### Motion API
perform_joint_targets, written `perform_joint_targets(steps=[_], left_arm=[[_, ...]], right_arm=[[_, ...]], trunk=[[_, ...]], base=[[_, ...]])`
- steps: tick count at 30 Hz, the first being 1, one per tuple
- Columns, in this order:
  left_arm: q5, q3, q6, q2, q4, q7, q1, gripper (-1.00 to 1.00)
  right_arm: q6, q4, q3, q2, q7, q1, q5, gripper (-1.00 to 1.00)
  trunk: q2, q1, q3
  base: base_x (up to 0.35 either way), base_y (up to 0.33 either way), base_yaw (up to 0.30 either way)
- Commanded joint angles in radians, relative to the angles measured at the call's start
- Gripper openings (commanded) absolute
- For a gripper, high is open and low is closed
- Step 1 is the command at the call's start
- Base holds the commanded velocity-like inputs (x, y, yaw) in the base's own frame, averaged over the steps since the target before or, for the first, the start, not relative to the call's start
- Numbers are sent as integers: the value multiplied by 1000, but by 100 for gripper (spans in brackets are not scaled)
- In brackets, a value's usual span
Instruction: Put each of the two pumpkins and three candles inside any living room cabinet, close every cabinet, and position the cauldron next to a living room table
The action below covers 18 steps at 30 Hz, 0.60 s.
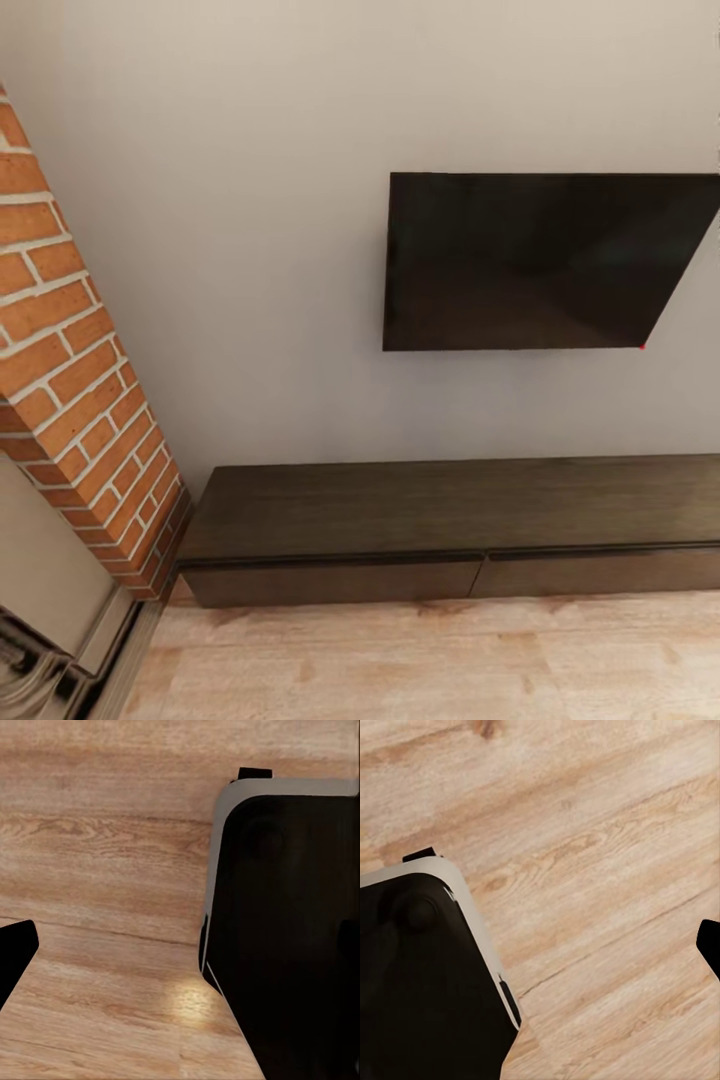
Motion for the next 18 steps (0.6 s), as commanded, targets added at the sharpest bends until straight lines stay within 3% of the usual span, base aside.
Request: perform_joint_targets(steps=[1,6,18], left_arm=[[0,8,-5,1,0,-23,-1,100],[5,12,-6,0,-4,-103,-1,100],[4,7,-3,-7,1,-112,-1,100]], right_arm=[[-2,0,8,0,-3,-1,-7,100],[-3,0,9,0,-3,-1,-8,100],[-3,-2,4,-8,-9,-1,-5,100]], trunk=[[-1,0,0],[-1,0,5],[-1,0,6]], base=[[0,0,0],[0,0,0],[0,0,0]])
